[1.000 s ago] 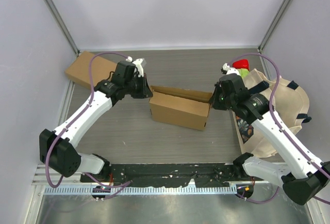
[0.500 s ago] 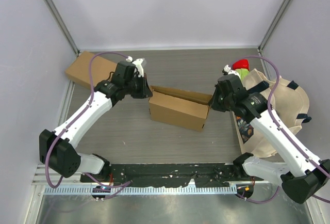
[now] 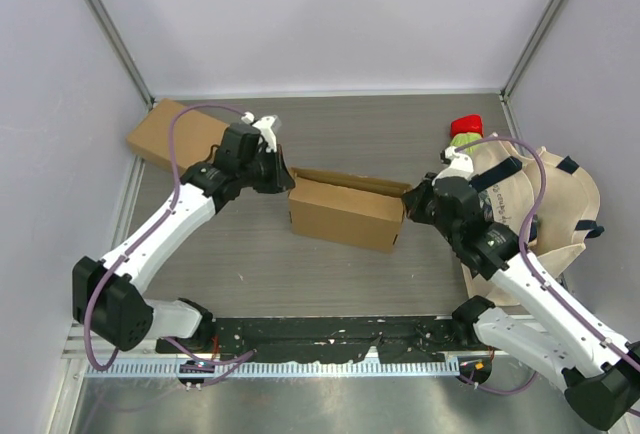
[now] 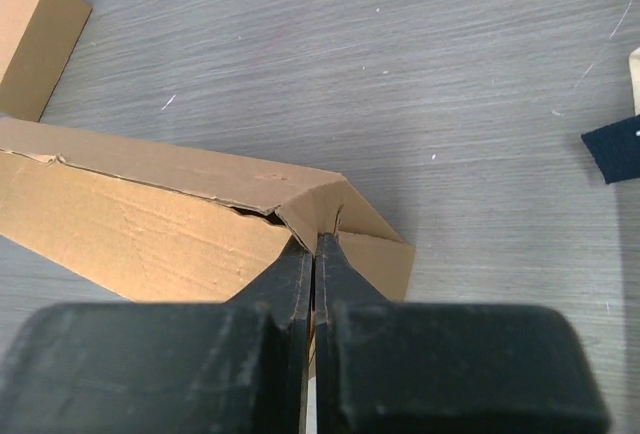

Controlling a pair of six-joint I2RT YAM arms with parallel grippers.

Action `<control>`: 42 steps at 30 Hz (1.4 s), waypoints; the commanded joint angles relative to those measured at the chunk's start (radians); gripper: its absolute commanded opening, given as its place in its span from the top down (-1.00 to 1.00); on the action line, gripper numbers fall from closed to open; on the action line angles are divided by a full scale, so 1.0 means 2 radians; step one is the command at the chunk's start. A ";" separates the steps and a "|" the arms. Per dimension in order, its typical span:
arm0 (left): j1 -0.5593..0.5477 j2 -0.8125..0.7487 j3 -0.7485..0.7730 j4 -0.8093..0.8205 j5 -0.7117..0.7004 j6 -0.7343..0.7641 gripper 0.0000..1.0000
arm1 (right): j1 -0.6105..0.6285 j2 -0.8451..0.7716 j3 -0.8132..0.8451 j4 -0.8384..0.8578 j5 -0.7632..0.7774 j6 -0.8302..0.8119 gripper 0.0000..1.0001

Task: Fold the paper box

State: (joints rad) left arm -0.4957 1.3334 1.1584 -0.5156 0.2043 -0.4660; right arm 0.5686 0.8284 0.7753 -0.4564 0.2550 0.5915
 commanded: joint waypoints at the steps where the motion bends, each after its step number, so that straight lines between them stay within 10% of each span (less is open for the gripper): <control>1: -0.002 -0.017 -0.023 -0.001 -0.006 -0.020 1.00 | 0.036 -0.010 -0.034 0.041 0.039 -0.012 0.99; 14: -0.002 -0.019 -0.028 -0.017 -0.021 0.001 0.88 | 0.130 -0.033 -0.116 0.092 0.152 -0.032 0.99; 21: -0.001 -0.051 0.007 -0.054 -0.019 0.014 0.01 | 0.129 -0.033 -0.113 0.112 0.133 -0.068 0.98; 29: -0.001 -0.150 0.057 -0.068 -0.035 0.048 -0.30 | 0.129 0.007 -0.088 0.125 0.139 -0.102 0.99; 36: -0.002 -0.020 0.129 0.048 0.164 -0.074 0.22 | 0.129 0.025 -0.074 0.136 0.137 -0.125 0.92; 42: -0.034 0.085 0.155 0.100 0.165 -0.098 0.37 | 0.130 0.017 -0.080 0.142 0.135 -0.127 0.90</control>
State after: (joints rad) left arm -0.5236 1.3933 1.4761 -0.3740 0.4496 -0.5964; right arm 0.8173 0.8574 0.6243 -0.1234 0.5591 0.3599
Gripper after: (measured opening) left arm 0.324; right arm 0.051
